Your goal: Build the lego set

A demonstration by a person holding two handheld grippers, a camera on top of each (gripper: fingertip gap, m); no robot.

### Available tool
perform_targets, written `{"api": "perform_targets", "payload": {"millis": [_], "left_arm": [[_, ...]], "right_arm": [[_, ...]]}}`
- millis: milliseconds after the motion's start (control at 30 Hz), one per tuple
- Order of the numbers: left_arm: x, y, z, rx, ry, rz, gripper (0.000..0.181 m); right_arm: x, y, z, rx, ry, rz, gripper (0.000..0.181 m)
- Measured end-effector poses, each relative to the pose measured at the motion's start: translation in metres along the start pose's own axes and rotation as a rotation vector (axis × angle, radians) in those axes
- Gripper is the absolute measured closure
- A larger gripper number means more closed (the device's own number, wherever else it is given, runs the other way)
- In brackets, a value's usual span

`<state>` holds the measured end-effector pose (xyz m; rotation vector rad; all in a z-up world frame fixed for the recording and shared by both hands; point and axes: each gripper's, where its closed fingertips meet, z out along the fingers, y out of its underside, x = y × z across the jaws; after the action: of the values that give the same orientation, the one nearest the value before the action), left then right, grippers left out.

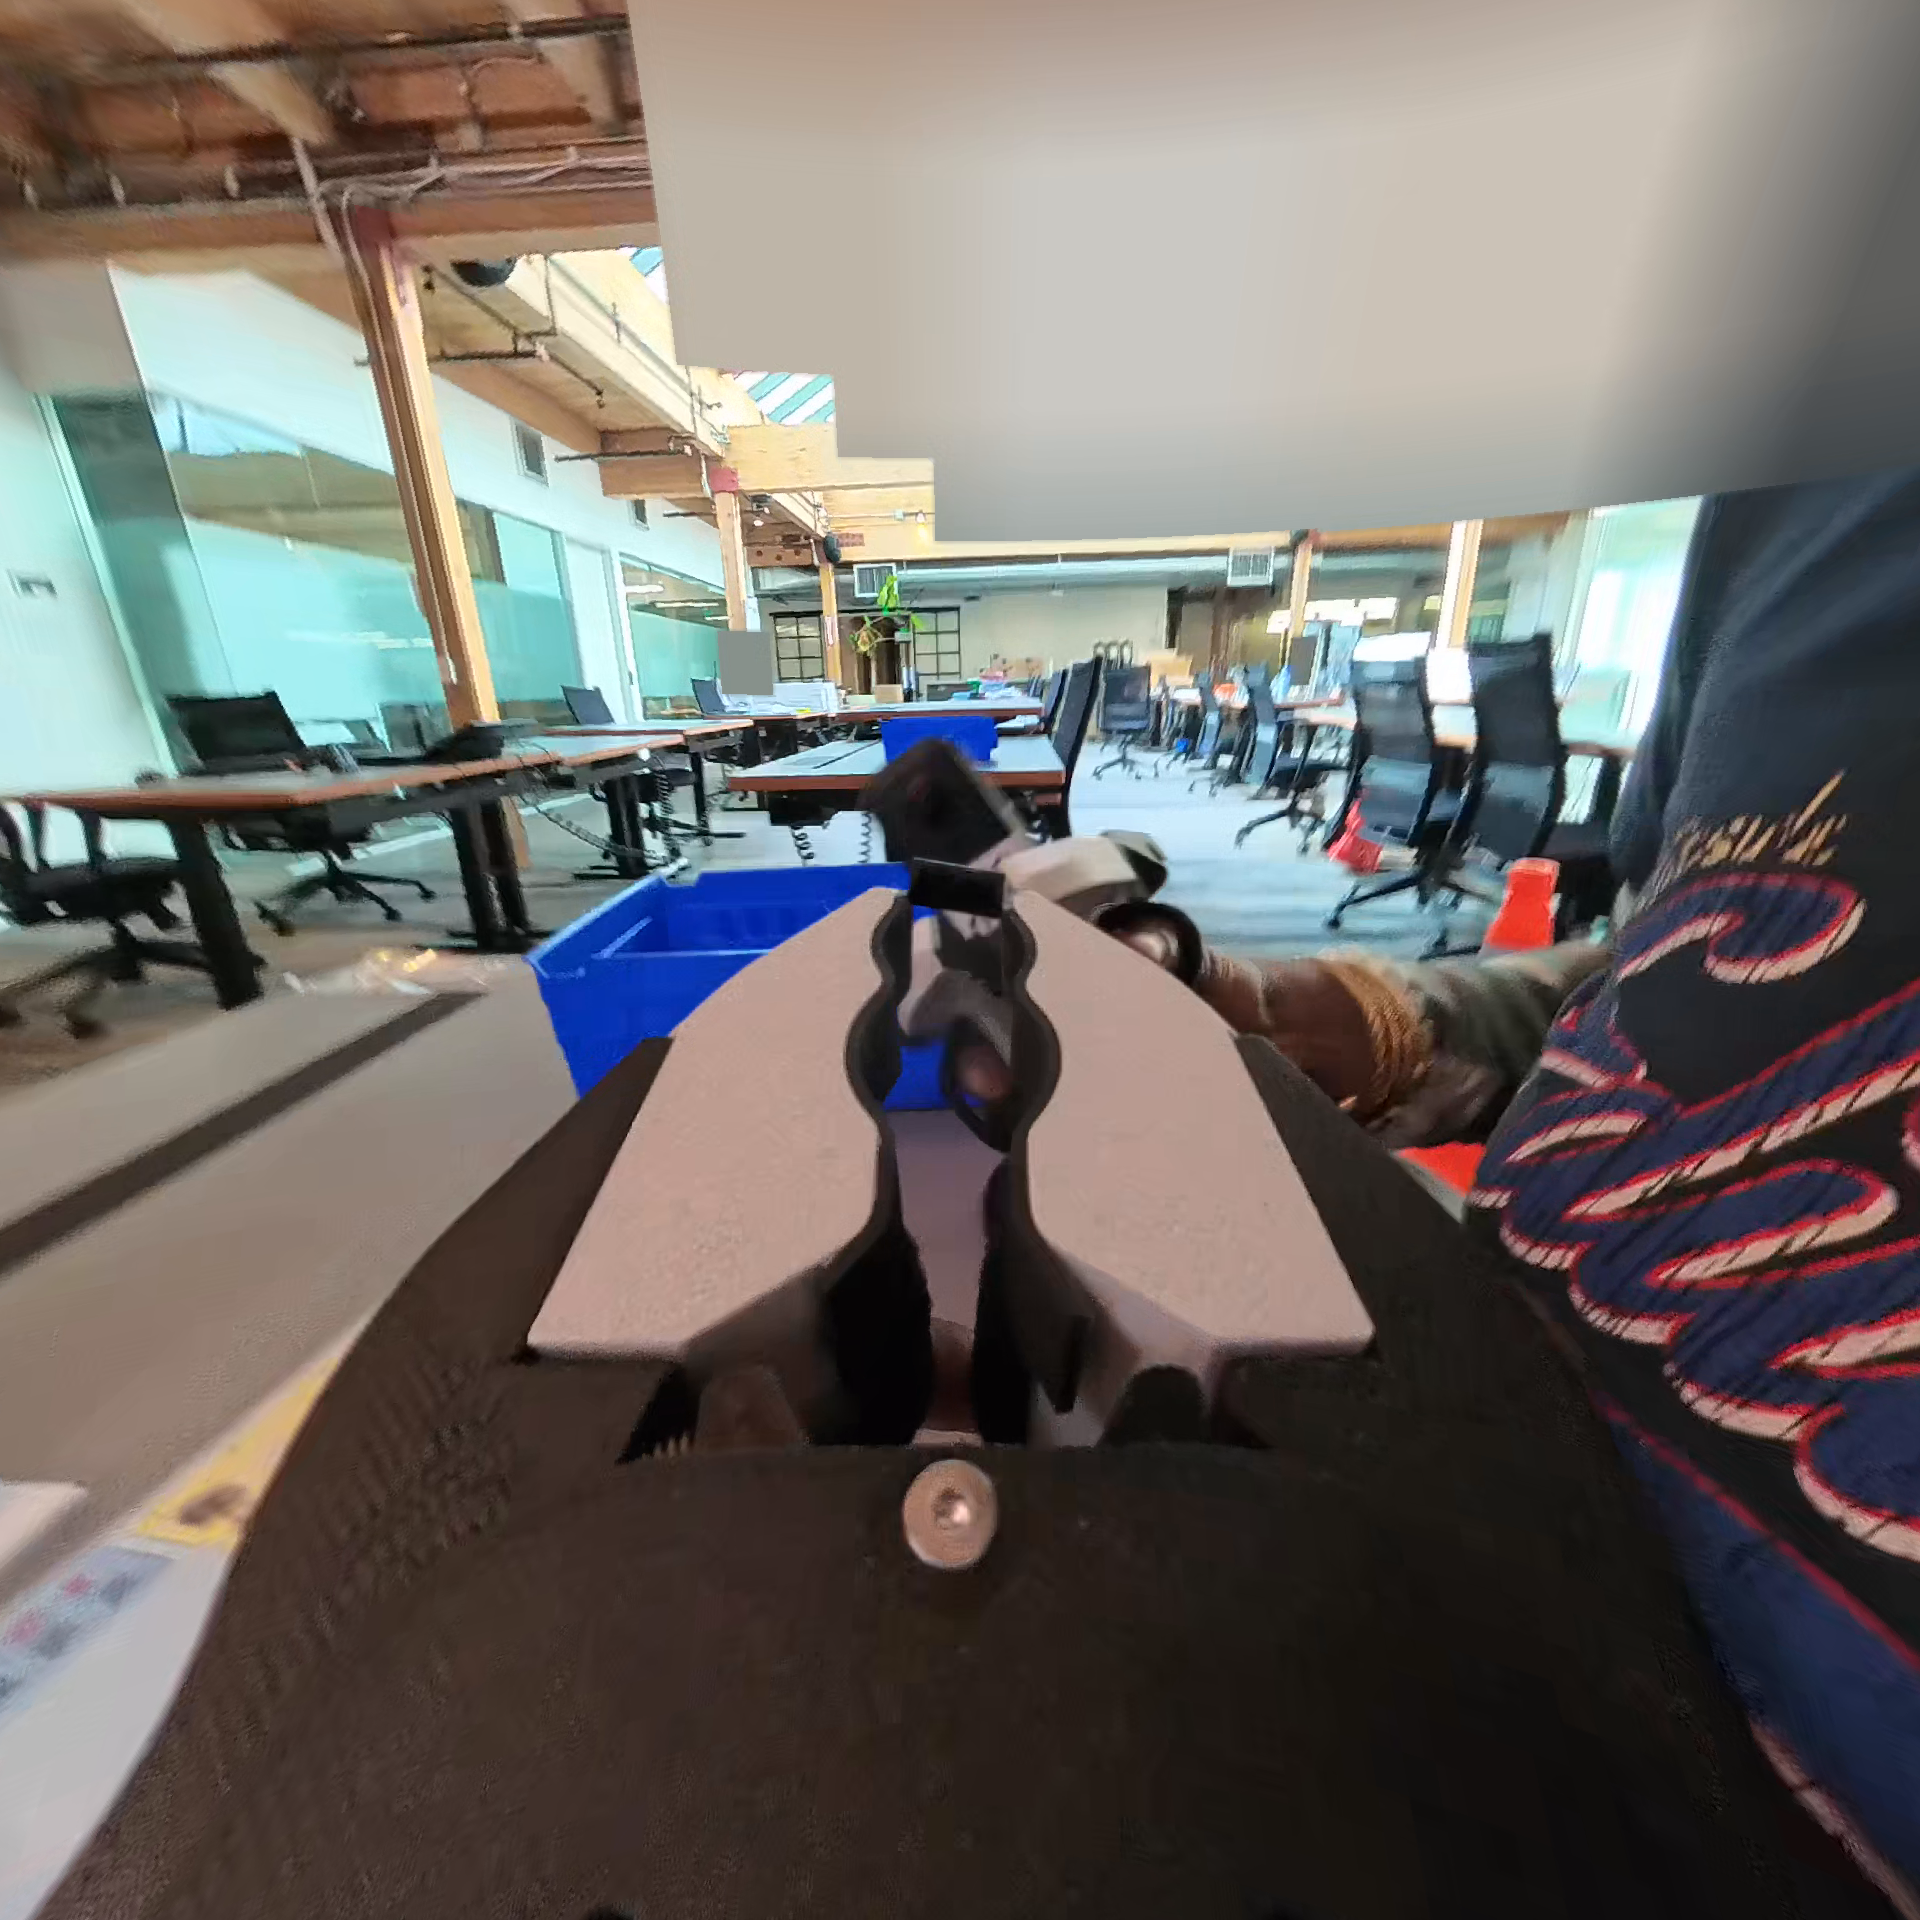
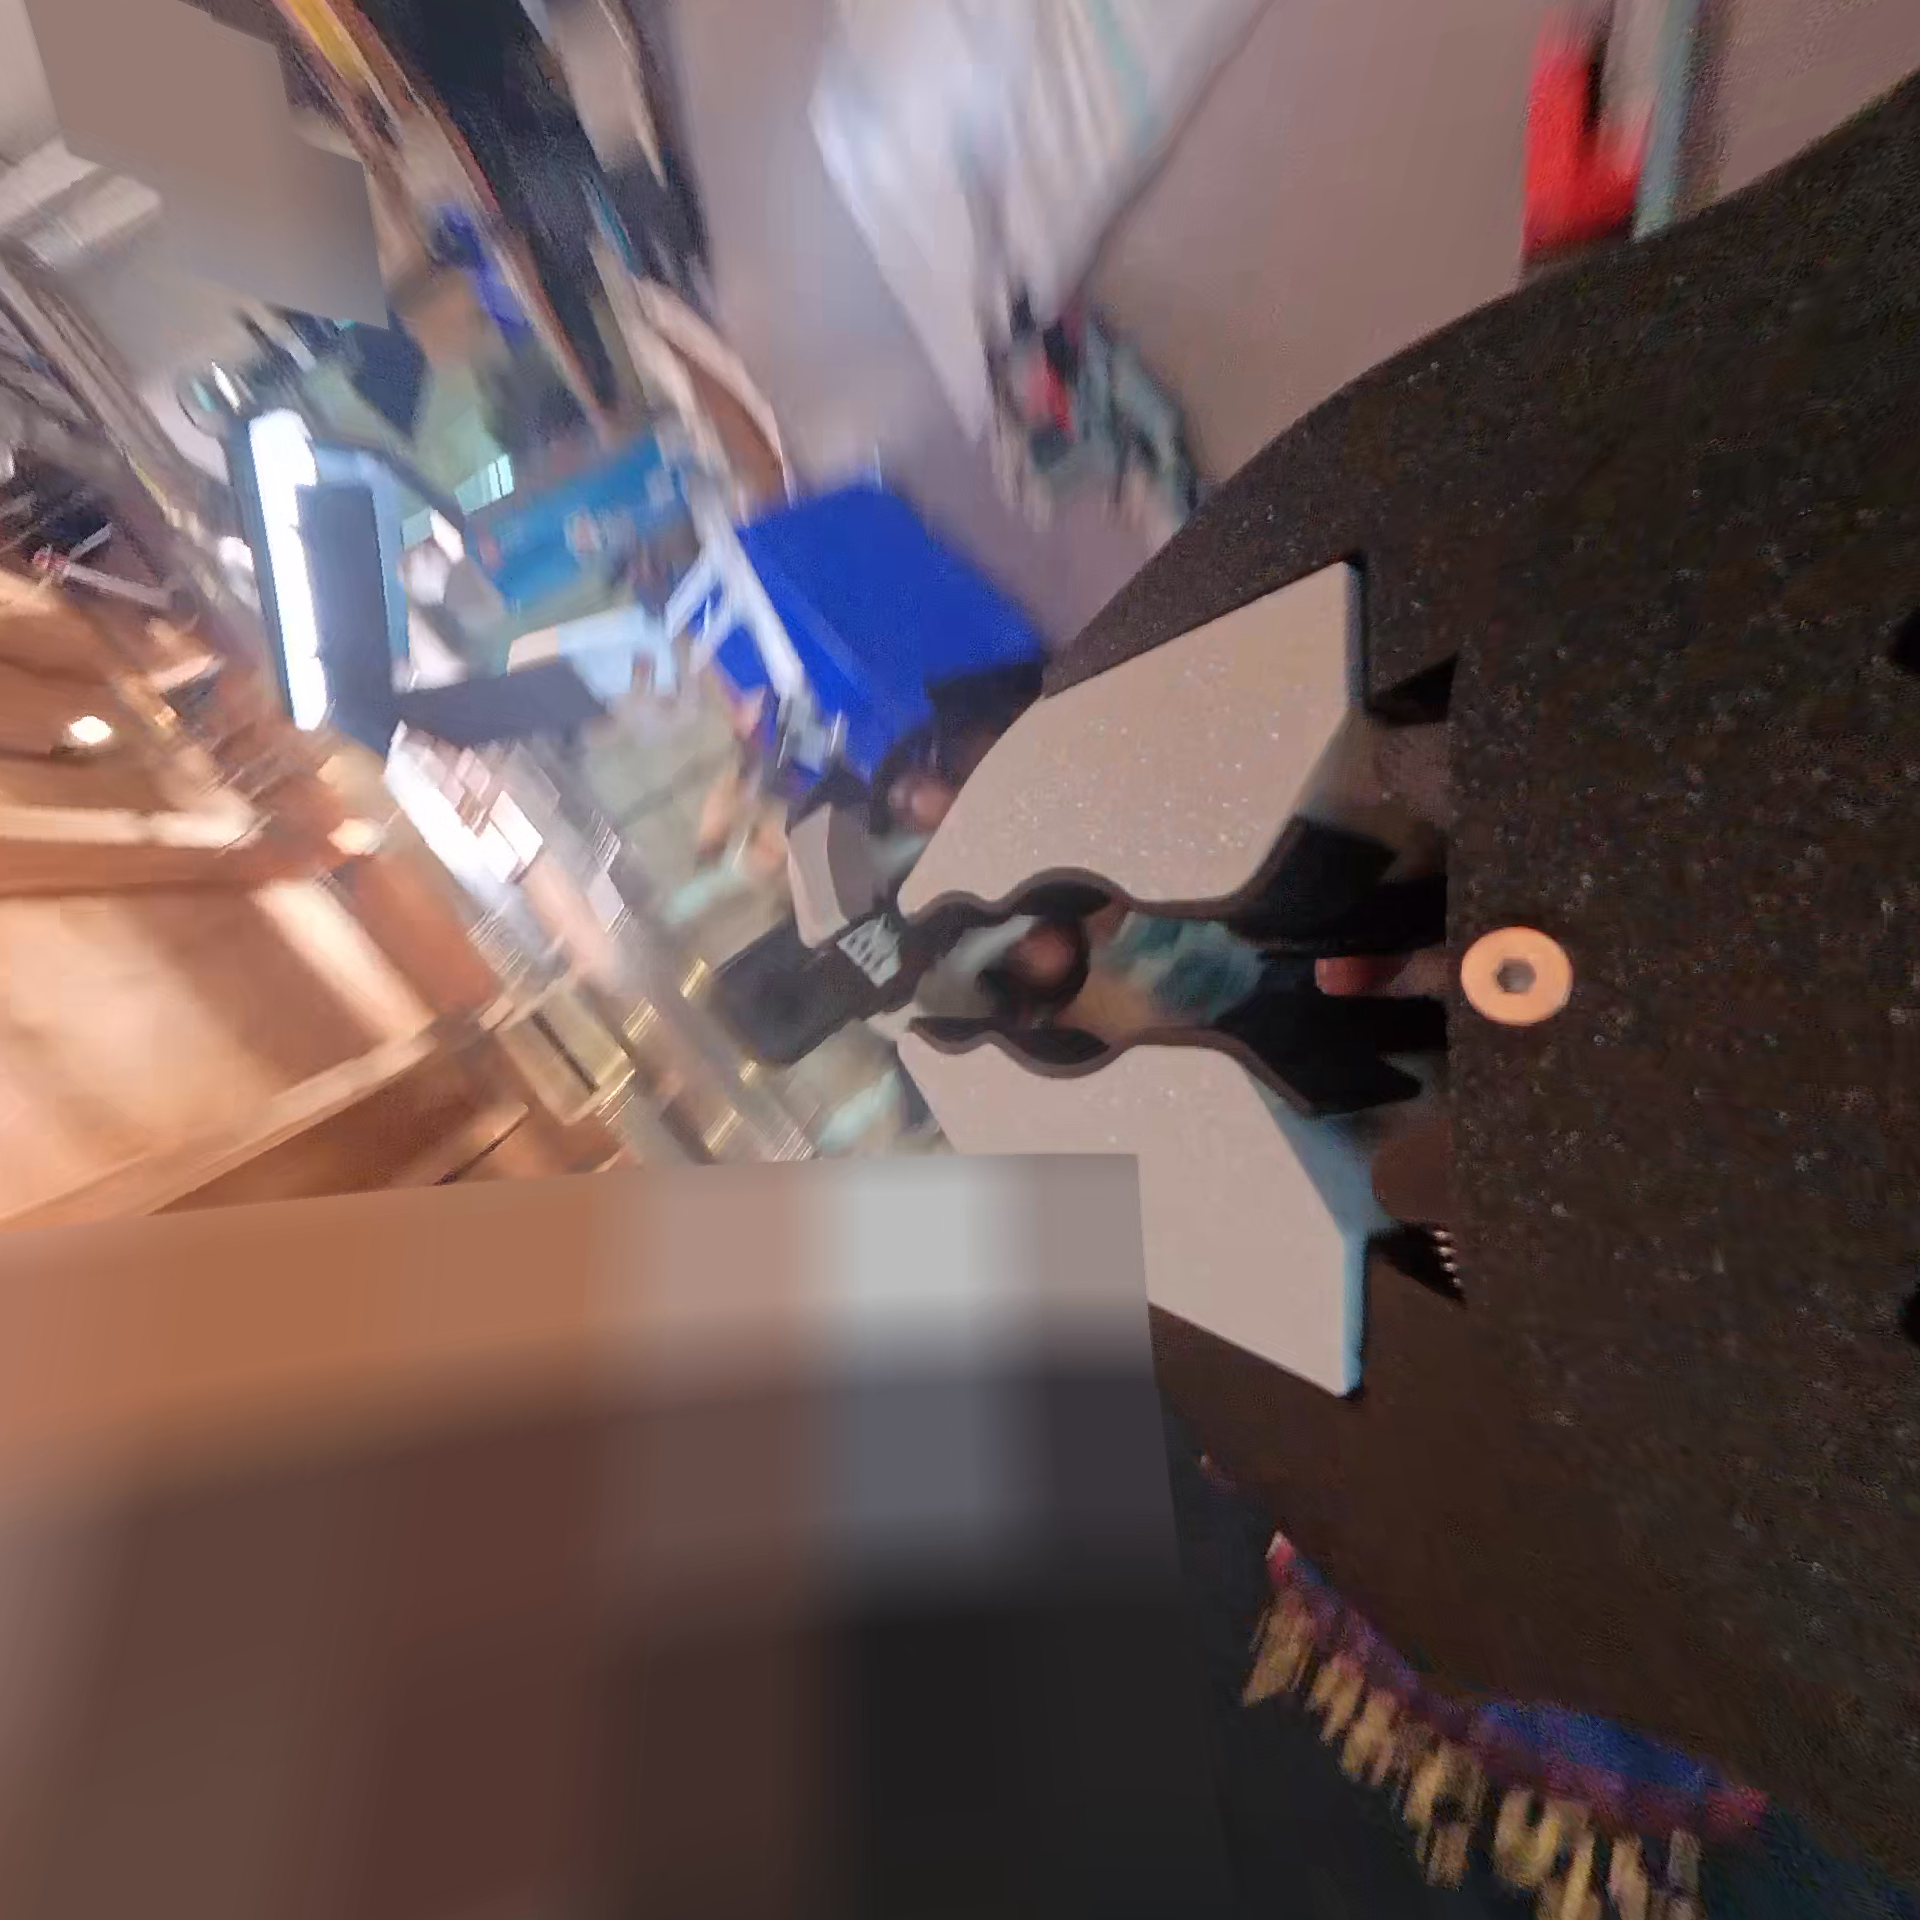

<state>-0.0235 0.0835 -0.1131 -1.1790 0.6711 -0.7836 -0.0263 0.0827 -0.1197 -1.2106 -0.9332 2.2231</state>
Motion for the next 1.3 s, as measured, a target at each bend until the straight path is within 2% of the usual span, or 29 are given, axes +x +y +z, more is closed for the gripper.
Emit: {"api": "perform_targets", "payload": {"millis": [33, 133, 200, 333, 400, 567, 1167, 1300], "left_arm": [[-0.002, 0.001, -0.002, 0.007, -0.005, -0.059, 0.166], [-0.002, 0.012, -0.005, -0.039, -0.011, -0.132, 0.166], [-0.001, 0.019, -0.004, -0.087, -0.024, -0.116, 0.166], [0.002, 0.026, -0.001, -0.165, -0.033, -0.056, 0.166], [0.004, 0.028, 0.000, -0.184, -0.028, -0.043, 0.166], [0.005, 0.031, -0.001, -0.211, -0.023, -0.031, 0.166], [0.004, 0.046, 0.004, -0.241, -0.032, -0.071, 0.165], [0.001, 0.051, 0.004, -0.261, -0.046, -0.081, 0.157]], "right_arm": [[0.002, 0.002, -0.001, -0.084, 0.070, -0.200, 0.163], [0.003, 0.001, 0.000, -0.315, 0.216, -0.717, 0.162], [0.000, -0.002, 0.004, -0.390, 0.227, -0.857, 0.165], [0.006, 0.011, 0.003, -0.566, 0.178, -0.780, 0.155], [0.003, 0.013, 0.004, -0.563, 0.135, -0.742, 0.161], [0.005, 0.015, 0.002, -0.559, 0.142, -0.722, 0.165], [0.015, 0.017, -0.011, -0.440, 0.209, -0.669, 0.166], [0.019, 0.017, -0.014, -0.436, 0.221, -0.663, 0.166]]}}
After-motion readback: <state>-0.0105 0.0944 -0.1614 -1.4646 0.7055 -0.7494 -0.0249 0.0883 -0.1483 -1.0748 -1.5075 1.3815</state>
